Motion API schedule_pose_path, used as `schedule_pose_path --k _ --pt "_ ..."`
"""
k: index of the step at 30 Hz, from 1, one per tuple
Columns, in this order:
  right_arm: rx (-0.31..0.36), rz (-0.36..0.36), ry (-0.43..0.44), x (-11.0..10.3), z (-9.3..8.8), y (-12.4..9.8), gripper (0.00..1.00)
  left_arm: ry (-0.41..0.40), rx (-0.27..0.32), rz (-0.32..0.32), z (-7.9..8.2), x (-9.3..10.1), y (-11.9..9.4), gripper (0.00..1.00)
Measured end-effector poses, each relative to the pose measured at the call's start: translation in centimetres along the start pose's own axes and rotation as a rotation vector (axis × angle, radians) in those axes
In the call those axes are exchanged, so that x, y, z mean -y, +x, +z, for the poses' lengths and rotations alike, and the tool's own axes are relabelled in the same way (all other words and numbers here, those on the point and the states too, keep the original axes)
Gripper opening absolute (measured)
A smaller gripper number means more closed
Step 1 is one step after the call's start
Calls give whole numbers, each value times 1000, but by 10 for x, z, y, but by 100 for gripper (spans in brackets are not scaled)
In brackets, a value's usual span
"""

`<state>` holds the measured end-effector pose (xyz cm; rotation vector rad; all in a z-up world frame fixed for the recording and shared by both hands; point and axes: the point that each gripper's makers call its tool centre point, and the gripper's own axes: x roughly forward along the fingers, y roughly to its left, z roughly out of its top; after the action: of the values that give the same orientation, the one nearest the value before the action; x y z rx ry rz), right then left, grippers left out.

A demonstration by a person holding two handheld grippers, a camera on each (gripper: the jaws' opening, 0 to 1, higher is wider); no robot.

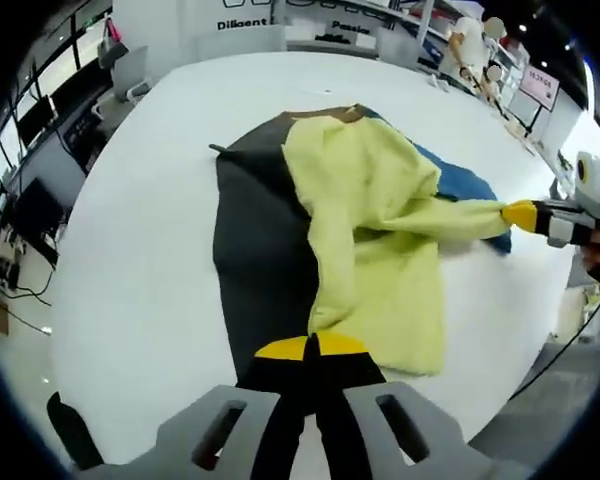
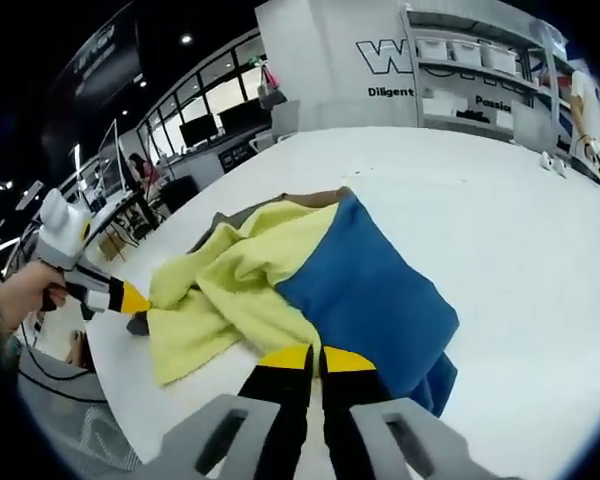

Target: Fold the garment on the visible template until the final outline fits inside the template.

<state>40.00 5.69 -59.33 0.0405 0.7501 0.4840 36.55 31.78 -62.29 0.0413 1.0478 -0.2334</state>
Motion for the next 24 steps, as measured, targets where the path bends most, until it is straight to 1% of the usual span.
schedule_pose_path --k 2,4,5,6,9,14,15,17,18,19,21,23,24 --pt "-2 -13 7 7 0 -2 0 6 -5 0 2 -5 -2 0" --pt "-7 -16 11 9 -1 -3 0 18 -32 4 0 -10 -4 0" --pt "-11 -20 19 11 -2 -5 0 22 -36 7 2 -14 -5 0" --pt "-18 -13 46 11 -4 -7 0 35 -26 12 5 -18 -7 0" --pt "-28 -11 73 12 -8 -10 0 46 -39 16 6 -24 -7 0" --pt "-43 -7 86 12 -13 -17 0 71 -59 26 8 -32 -8 0" --pt "-51 -8 96 13 -15 -19 0 83 -71 29 8 -35 -8 0" --pt "-70 -14 131 15 -18 -23 0 97 -79 40 10 -40 -8 0" --pt "-71 -14 136 16 -19 -24 0 98 -81 42 10 -41 -8 0" --pt "-70 -17 151 18 -20 -27 0 91 -80 55 12 -46 -9 0" --pt "-78 -25 164 21 -22 -30 0 89 -73 66 14 -51 -9 0" --pt "-84 -30 166 23 -25 -34 0 98 -80 78 14 -57 -9 0" --pt "-99 -35 172 24 -29 -37 0 106 -84 92 14 -62 -9 0"
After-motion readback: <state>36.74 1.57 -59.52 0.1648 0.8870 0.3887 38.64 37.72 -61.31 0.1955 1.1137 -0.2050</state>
